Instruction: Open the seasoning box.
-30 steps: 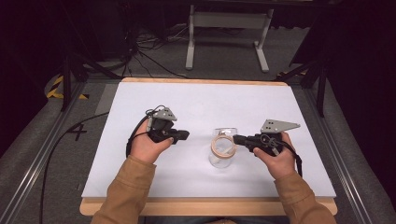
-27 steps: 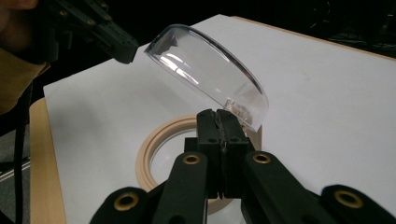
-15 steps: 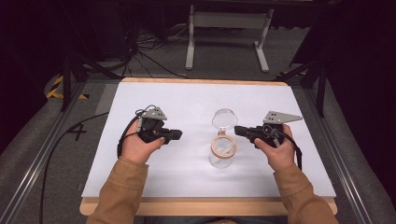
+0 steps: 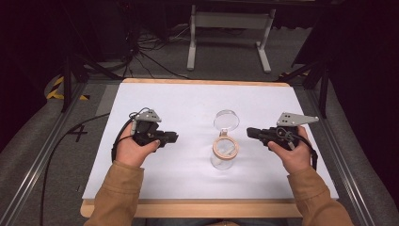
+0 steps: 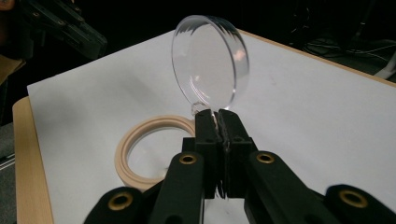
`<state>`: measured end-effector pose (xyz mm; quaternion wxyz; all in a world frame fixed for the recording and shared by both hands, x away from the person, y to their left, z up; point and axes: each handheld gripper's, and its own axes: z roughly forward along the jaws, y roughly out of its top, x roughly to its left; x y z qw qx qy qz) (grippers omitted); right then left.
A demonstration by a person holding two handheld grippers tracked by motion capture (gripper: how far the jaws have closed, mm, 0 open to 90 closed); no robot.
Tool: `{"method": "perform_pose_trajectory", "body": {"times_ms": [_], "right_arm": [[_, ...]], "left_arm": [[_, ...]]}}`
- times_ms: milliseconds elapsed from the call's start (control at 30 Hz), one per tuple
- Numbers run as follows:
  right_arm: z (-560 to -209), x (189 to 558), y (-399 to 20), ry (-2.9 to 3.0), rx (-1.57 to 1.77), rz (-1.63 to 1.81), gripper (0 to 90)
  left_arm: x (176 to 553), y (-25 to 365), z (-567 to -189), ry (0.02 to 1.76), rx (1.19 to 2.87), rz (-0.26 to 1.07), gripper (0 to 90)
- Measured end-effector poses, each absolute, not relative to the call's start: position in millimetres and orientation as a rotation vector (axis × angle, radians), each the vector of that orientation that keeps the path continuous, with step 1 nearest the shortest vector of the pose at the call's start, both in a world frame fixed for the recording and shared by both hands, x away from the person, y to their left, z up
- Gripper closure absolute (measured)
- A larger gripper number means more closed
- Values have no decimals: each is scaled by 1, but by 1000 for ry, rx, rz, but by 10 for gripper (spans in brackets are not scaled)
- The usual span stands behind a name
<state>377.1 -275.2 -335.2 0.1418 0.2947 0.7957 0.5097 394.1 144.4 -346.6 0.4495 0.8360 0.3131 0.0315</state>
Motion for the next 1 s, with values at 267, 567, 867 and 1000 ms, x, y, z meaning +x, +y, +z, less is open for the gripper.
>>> {"method": "perform_pose_trajectory", "body": {"times_ms": [267, 567, 867, 1000], "right_arm": [[-336, 373, -309, 2267, 914, 1441, 855], [-349, 377, -349, 2237, 1012, 1402, 775], [-369, 389, -370, 2266, 1109, 1200, 654], [-381, 395, -372, 2285, 1128, 1137, 582]], "left_arm": [[384, 164, -354, 847, 2063, 95, 784], [369, 187, -360, 940, 2056, 151, 760], [369, 195, -369, 1017, 2065, 175, 719], [375, 196, -375, 1041, 2085, 180, 701]]}}
